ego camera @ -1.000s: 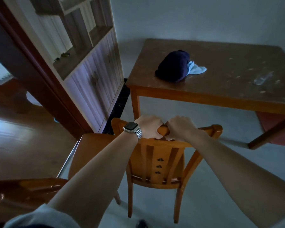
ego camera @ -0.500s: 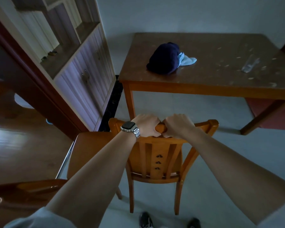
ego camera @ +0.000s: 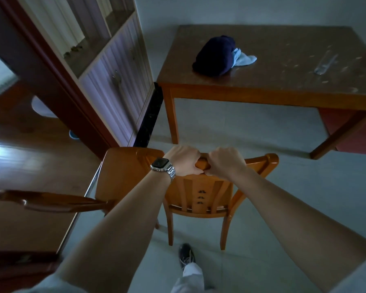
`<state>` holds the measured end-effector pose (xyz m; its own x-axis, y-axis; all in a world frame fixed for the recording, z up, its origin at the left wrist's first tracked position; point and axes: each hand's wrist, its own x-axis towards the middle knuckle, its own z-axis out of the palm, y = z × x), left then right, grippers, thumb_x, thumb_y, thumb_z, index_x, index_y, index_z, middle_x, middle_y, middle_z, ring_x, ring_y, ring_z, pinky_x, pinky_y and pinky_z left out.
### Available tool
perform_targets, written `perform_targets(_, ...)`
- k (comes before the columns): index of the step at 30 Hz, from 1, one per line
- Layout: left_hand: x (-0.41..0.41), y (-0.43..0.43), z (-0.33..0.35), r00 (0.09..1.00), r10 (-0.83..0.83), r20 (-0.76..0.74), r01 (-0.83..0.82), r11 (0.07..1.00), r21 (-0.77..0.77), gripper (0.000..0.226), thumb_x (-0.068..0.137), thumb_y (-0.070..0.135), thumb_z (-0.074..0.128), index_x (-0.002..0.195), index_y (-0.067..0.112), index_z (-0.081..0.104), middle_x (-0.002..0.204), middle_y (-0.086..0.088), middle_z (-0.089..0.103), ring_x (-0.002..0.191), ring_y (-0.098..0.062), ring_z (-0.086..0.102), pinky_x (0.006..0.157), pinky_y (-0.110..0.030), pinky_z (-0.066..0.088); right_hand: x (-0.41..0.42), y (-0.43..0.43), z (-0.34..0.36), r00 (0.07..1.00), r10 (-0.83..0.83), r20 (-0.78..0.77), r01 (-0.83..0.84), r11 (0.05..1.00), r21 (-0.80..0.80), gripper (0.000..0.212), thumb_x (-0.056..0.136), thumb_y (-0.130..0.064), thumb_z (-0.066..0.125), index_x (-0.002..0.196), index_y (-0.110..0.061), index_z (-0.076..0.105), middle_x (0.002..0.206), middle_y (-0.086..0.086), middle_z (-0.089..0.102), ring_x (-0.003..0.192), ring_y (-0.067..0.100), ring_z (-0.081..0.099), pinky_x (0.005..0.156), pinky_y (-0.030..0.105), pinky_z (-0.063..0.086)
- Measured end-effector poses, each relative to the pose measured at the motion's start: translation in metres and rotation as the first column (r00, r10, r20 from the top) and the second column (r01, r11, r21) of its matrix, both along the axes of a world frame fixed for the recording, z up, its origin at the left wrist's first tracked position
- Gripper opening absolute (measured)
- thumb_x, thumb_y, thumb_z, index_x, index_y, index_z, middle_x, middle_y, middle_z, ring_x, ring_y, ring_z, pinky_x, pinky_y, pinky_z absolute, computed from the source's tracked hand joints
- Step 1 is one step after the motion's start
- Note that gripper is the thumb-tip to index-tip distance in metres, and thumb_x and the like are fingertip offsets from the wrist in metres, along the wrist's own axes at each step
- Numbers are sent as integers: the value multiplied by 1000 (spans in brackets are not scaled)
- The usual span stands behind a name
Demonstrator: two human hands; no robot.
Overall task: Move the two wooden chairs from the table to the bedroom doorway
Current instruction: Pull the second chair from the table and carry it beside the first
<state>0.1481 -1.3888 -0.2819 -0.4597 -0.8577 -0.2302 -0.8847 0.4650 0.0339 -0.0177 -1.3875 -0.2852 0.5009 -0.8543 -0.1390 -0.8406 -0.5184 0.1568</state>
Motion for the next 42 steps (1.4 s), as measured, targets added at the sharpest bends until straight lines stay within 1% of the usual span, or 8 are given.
perform_targets(3, 1, 31, -13, 1000, 3, 8, -3, 1000, 1, 45, 97, 58, 62, 72, 24, 46, 66, 7, 48, 57, -13, 47, 56, -28, 38, -1, 34, -8, 999, 6, 31, -6, 1000, 4, 50, 94, -46, 63, 60, -21, 36, 55, -5, 43, 47, 14, 45, 45, 27, 36)
perform_targets(6, 4, 61, -23, 1000, 5, 3, -5, 1000, 10, 42, 98, 58, 61, 78, 23, 52, 66, 7, 50, 62, -16, 54, 54, -27, 39, 2, 66, -15, 999, 5, 50, -6, 1000, 16, 39, 97, -47, 60, 71, -18, 56, 65, -3, 58, 65, 21, 66, 60, 34, 57)
perform_targets(11, 10, 85, -32, 998, -67, 21, 67, 997, 26, 42, 102, 52, 57, 75, 20, 59, 59, 8, 46, 57, -18, 52, 49, -28, 36, 10, 102, -27, 996, -75, 58, 75, 997, 2, 30, 102, -42, 53, 93, -20, 72, 81, 1, 71, 79, 22, 68, 56, 31, 42)
perform_targets(16, 34, 80, -33, 998, -56, 19, 54, 995, 87, 36, 103, 52, 54, 107, 23, 73, 77, 4, 67, 70, -20, 66, 67, -34, 57, 37, 107, -33, 986, -133, 97, 136, 990, -26, 39, 103, -41, 54, 71, -19, 53, 63, -1, 50, 63, 20, 51, 48, 28, 27)
perform_targets(22, 46, 75, -43, 999, -36, 7, 36, 999, 26, 35, 103, 52, 56, 112, 24, 74, 77, 5, 65, 69, -18, 63, 56, -27, 44, 48, 93, -40, 998, -50, 42, 52, 998, -46, 44, 104, -45, 50, 68, -21, 52, 64, -3, 53, 61, 17, 51, 51, 28, 32)
perform_targets(29, 17, 76, -54, 1000, -10, -29, 10, 1000, 15, 33, 103, 50, 59, 88, 21, 64, 61, 10, 43, 64, -18, 58, 58, -28, 46, 17, 80, -51, 1000, -21, 12, 21, 1000, 3, 35, 104, -51, 48, 97, -26, 71, 81, -2, 70, 80, 19, 68, 57, 30, 43)
perform_targets(34, 10, 85, -62, 1000, -1, -21, 3, 998, 69, 35, 103, 52, 57, 102, 20, 69, 64, 11, 45, 57, -12, 50, 52, -24, 38, 9, 88, -64, 1000, 3, 26, -4, 999, 46, 32, 104, -48, 49, 103, -24, 70, 85, -1, 72, 83, 20, 66, 59, 30, 46)
perform_targets(42, 7, 116, -74, 999, 29, -24, -21, 966, 257, 36, 106, 46, 56, 129, 20, 64, 92, 1, 64, 79, -19, 62, 74, -32, 57, 7, 123, -88, 999, 16, 33, -18, 997, 77, 30, 107, -42, 49, 93, -21, 64, 83, -1, 69, 87, 20, 64, 58, 32, 44)
